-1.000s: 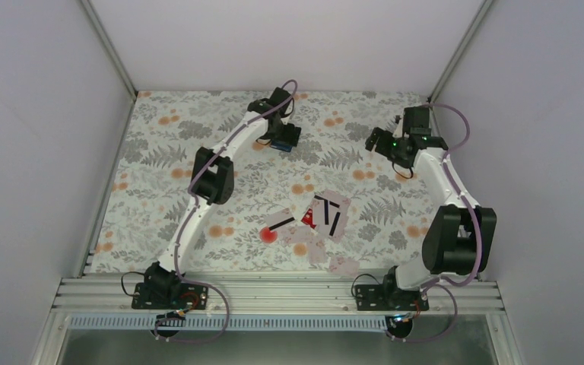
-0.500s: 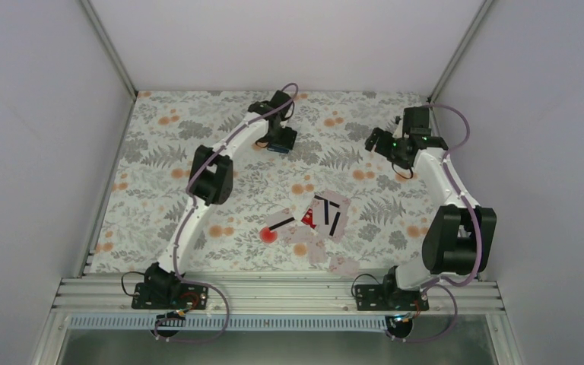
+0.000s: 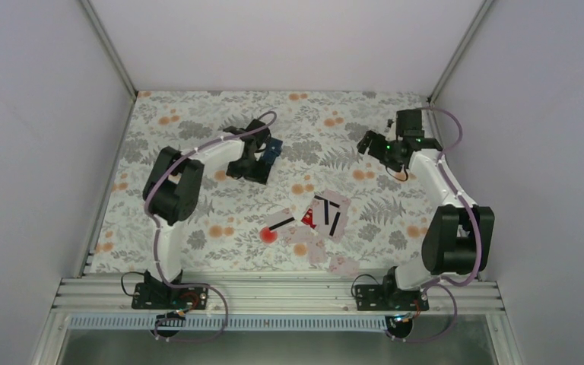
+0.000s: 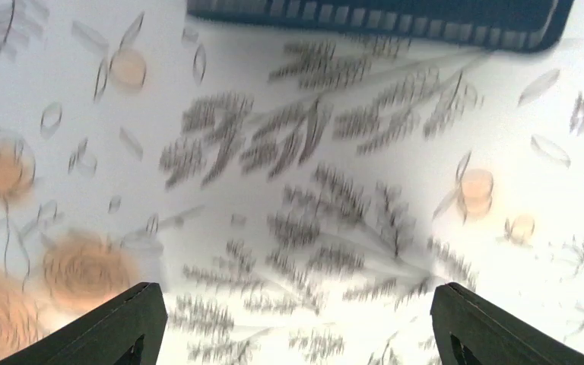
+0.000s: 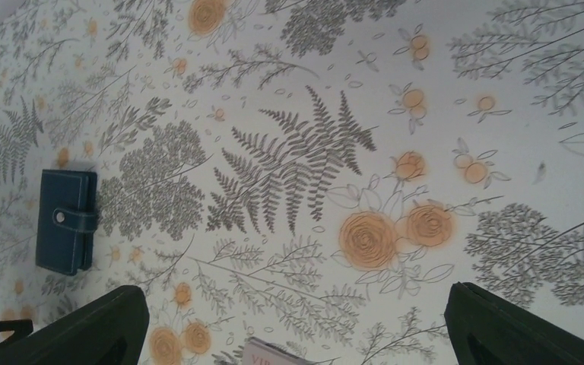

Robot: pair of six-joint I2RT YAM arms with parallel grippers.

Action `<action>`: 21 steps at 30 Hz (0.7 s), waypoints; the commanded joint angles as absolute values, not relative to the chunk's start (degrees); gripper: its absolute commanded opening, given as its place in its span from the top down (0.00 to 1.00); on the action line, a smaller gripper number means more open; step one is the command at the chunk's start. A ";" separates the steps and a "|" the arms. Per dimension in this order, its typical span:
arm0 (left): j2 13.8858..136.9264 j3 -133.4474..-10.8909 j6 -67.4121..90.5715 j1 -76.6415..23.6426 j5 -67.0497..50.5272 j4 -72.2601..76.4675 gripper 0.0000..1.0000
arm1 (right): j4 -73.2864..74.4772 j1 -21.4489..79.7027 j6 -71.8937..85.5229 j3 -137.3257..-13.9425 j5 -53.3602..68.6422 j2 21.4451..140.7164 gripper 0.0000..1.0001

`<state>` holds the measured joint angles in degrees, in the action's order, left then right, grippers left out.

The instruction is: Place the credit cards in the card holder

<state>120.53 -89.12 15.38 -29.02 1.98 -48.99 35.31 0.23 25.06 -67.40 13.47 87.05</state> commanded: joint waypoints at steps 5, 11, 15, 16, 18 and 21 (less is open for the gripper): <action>105.86 -75.13 15.61 -29.11 -1.40 -40.69 0.04 | 33.80 5.45 27.53 -67.93 13.81 88.69 0.01; 113.58 -88.36 8.26 -28.97 -0.17 -42.30 0.00 | 34.59 7.53 27.86 -69.84 13.03 89.87 0.01; 121.65 -99.63 7.03 -28.86 0.04 -44.77 0.00 | 35.77 7.75 27.52 -70.86 12.06 89.96 0.01; 123.69 -102.63 6.84 -28.73 0.29 -45.93 0.00 | 36.01 7.76 27.51 -70.97 11.92 89.99 0.01; 127.95 -108.83 6.42 -28.53 0.89 -48.54 0.00 | 36.62 7.73 27.43 -71.35 11.71 89.78 0.01; 134.24 -117.51 5.32 -28.37 0.50 -52.14 0.00 | 37.24 7.75 27.42 -70.87 11.04 88.97 0.01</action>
